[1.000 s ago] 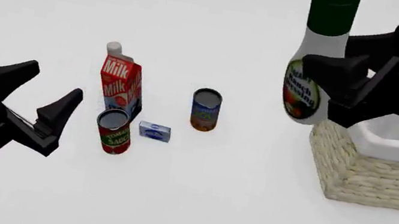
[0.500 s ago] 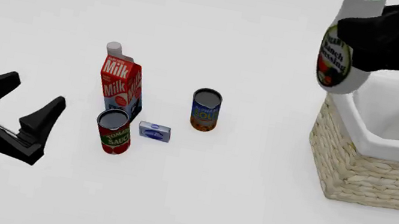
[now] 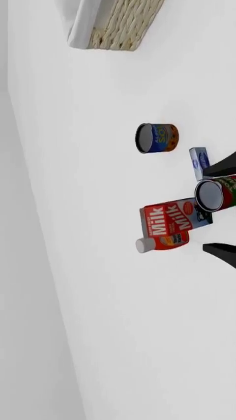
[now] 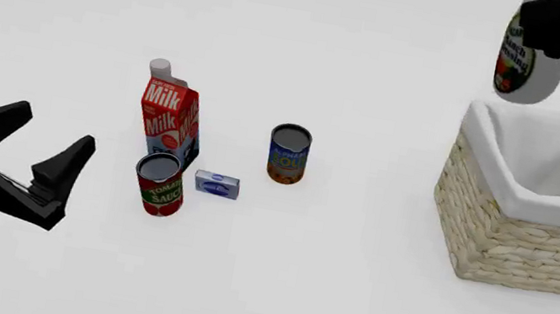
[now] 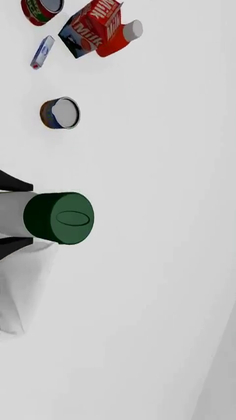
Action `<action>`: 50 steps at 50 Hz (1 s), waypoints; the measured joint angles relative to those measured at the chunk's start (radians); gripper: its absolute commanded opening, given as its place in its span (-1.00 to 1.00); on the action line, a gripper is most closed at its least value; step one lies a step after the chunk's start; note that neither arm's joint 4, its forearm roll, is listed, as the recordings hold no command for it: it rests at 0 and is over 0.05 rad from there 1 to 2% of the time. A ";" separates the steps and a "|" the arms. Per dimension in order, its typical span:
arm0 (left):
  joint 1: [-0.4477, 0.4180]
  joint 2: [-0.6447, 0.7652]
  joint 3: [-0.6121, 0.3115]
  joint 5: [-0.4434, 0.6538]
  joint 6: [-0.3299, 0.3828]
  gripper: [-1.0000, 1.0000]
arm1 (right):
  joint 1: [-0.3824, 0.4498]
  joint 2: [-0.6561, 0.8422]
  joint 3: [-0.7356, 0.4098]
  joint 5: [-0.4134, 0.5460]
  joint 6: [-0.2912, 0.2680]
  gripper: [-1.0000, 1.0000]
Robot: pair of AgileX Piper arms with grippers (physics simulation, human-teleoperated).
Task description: Pick the salad dressing and place it in the basket.
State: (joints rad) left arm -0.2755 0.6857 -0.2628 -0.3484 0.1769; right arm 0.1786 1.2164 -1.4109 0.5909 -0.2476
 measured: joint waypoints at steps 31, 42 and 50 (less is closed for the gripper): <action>0.000 0.039 -0.015 -0.017 0.007 1.00 | -0.189 0.198 -0.137 -0.015 -0.009 -1.00; 0.004 0.054 -0.019 -0.024 0.010 1.00 | -0.262 0.254 -0.130 -0.047 -0.013 -1.00; 0.005 0.069 -0.022 -0.032 0.011 1.00 | -0.302 0.280 -0.100 -0.083 -0.009 -1.00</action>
State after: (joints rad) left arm -0.2704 0.7543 -0.2850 -0.3807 0.1881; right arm -0.1233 1.4965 -1.5109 0.5077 -0.2563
